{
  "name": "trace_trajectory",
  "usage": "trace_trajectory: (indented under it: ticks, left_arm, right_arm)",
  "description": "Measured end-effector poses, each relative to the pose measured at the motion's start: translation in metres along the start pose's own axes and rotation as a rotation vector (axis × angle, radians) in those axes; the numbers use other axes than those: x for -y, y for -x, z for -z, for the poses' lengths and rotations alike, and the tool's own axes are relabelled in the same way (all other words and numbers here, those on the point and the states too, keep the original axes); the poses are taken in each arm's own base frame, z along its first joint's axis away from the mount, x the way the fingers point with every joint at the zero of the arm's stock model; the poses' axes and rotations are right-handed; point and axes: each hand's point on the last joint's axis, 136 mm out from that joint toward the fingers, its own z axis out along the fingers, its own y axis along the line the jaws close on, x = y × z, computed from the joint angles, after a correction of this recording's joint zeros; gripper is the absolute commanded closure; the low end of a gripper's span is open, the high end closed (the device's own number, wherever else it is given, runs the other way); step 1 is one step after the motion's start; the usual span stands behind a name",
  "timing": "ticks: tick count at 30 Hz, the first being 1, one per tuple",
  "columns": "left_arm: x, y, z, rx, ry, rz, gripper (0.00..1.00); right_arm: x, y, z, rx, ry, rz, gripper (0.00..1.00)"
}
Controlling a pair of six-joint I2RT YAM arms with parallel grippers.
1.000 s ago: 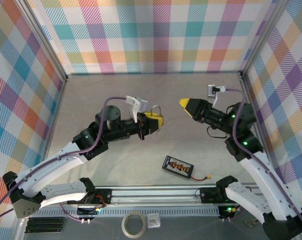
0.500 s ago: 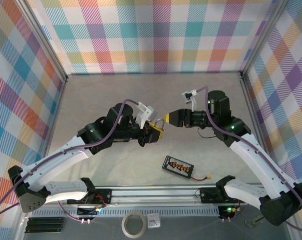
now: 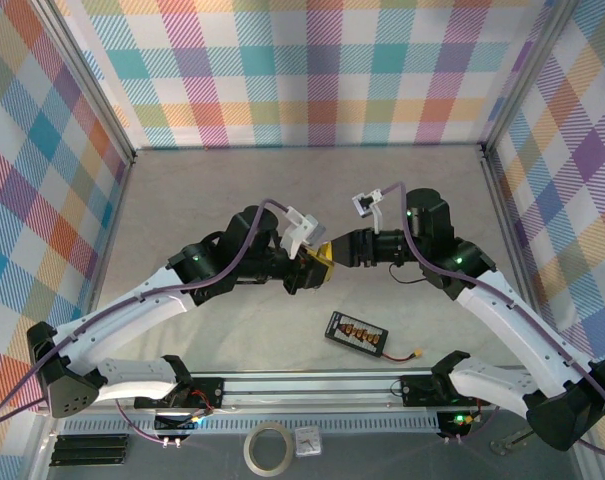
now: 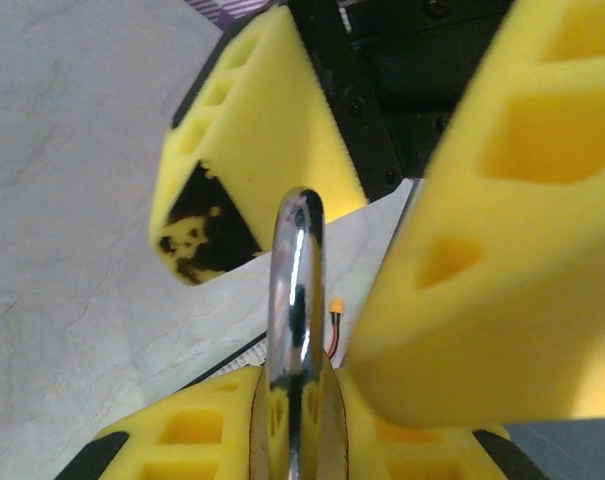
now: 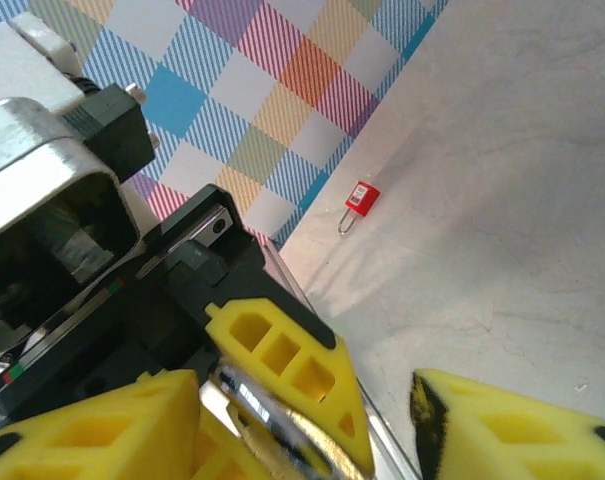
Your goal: Unlock with the key
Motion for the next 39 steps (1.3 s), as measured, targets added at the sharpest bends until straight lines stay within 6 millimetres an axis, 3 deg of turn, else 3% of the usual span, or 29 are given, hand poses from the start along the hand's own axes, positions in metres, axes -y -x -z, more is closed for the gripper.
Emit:
trace_trajectory:
  ticks: [4, 7, 10, 21, 25, 28, 31, 36, 39]
  left_arm:
    - [0.000, -0.004, -0.009, -0.020, 0.022, -0.010, 1.00]
    - [-0.005, -0.013, -0.012, -0.051, 0.050, -0.005, 1.00]
    - [-0.008, -0.020, -0.012, -0.078, 0.072, -0.001, 1.00]
    - [-0.038, -0.033, -0.011, -0.087, 0.355, -0.095, 1.00]
    - [-0.051, -0.042, -0.013, -0.099, 0.500, -0.173, 1.00]
    - [-0.041, -0.030, -0.017, -0.037, 0.509, -0.233, 1.00]
    - [-0.037, -0.034, -0.020, -0.028, 0.498, -0.268, 1.00]
    - [-0.026, -0.029, -0.019, -0.005, 0.449, -0.278, 1.00]
    - [-0.022, -0.031, -0.014, 0.002, 0.400, -0.264, 1.00]
  right_arm:
    - [0.004, 0.000, -0.005, -0.006, -0.009, -0.019, 0.68]
    - [0.009, -0.004, -0.011, -0.027, -0.020, -0.027, 0.89]
    - [0.008, -0.007, -0.014, -0.046, -0.026, -0.011, 1.00]
    - [0.034, 0.000, -0.031, -0.081, -0.257, -0.196, 1.00]
    - [0.077, -0.004, -0.032, -0.049, -0.439, -0.354, 1.00]
    - [0.110, -0.016, -0.039, -0.065, -0.554, -0.446, 1.00]
    - [0.133, -0.022, -0.039, -0.062, -0.626, -0.494, 1.00]
    - [0.154, -0.032, -0.025, -0.040, -0.661, -0.533, 0.65]
    - [0.145, -0.023, -0.008, 0.020, -0.603, -0.484, 0.50]
